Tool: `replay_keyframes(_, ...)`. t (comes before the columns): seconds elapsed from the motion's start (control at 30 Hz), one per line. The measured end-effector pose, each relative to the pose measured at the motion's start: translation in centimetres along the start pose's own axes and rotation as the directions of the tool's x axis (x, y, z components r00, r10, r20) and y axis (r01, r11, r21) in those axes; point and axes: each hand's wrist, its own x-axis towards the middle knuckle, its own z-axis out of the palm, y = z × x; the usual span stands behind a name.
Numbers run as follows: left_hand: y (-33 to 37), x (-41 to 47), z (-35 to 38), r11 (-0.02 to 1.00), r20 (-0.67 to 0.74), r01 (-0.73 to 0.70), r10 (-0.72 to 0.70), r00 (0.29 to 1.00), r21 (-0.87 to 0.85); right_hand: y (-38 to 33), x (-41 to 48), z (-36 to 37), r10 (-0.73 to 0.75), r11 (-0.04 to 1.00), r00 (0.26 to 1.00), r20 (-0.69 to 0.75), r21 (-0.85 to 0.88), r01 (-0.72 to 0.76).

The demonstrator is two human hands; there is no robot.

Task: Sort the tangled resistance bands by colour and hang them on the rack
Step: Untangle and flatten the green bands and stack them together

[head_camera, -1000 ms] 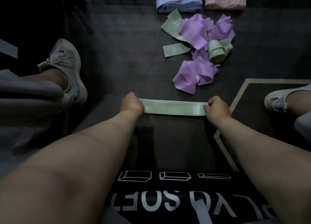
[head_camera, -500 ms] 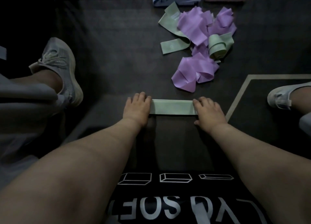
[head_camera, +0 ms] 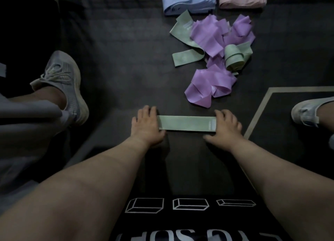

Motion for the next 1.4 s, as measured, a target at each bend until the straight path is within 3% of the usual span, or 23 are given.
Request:
replay_keyframes(0.07, 0.8, -0.2, -0.5, 0.911, 0.027, 0.299, -0.305, 0.952, -0.284, -0.3, 0.0, 0.1, 0.303, 0.903, 0.953, -0.008, 0.323, -0.284)
replay_keyframes(0.13, 1.4, 0.2, -1.0, 0.711, 0.150, 0.517, -0.513, 0.845, -0.476, -0.6, 0.6, 0.4, 0.489, 0.736, 0.869, 0.071, 0.501, -0.455)
replay_keyframes(0.2, 1.4, 0.9, -0.8, 0.629, 0.219, 0.568, -0.546, 0.809, -0.530, -0.5, 1.1, 0.6, 0.519, 0.677, 0.845, 0.133, 0.540, -0.500)
replay_keyframes(0.43, -0.6, 2.4, 0.1, 0.473, 0.322, 0.609, -0.554, 0.768, -0.637, 4.6, 5.0, 5.9, 0.437, 0.608, 0.882, 0.180, 0.663, -0.437)
replay_keyframes(0.6, -0.3, 1.6, -0.4, 0.511, 0.301, 0.563, -0.507, 0.808, -0.650, 0.8, 1.6, 0.3, 0.396, 0.559, 0.901, 0.180, 0.731, -0.392)
replay_keyframes(0.87, -0.1, 1.8, -1.6, 0.542, 0.167, 0.406, -0.436, 0.884, -0.736, 0.1, 1.3, -0.6, 0.412, 0.480, 0.904, 0.112, 0.817, -0.320)
replay_keyframes(1.03, -0.5, 2.7, -1.5, 0.714, 0.109, 0.326, -0.333, 0.937, -0.620, -0.3, 2.2, -0.4, 0.451, 0.575, 0.889, 0.081, 0.735, -0.359)
replay_keyframes(1.17, -0.5, 2.7, -0.8, 0.710, 0.096, 0.357, -0.380, 0.920, -0.608, -0.4, 2.4, -0.7, 0.522, 0.696, 0.851, 0.056, 0.548, -0.463)
replay_keyframes(1.27, 0.6, 2.3, -0.7, 0.688, 0.093, 0.473, -0.513, 0.853, -0.550, -0.7, 2.4, -0.4, 0.524, 0.721, 0.850, 0.049, 0.507, -0.473)
replay_keyframes(1.4, 2.3, 2.0, -0.6, 0.651, 0.181, 0.529, -0.524, 0.832, -0.544, -1.6, 2.2, 0.0, 0.509, 0.734, 0.859, 0.057, 0.493, -0.467)
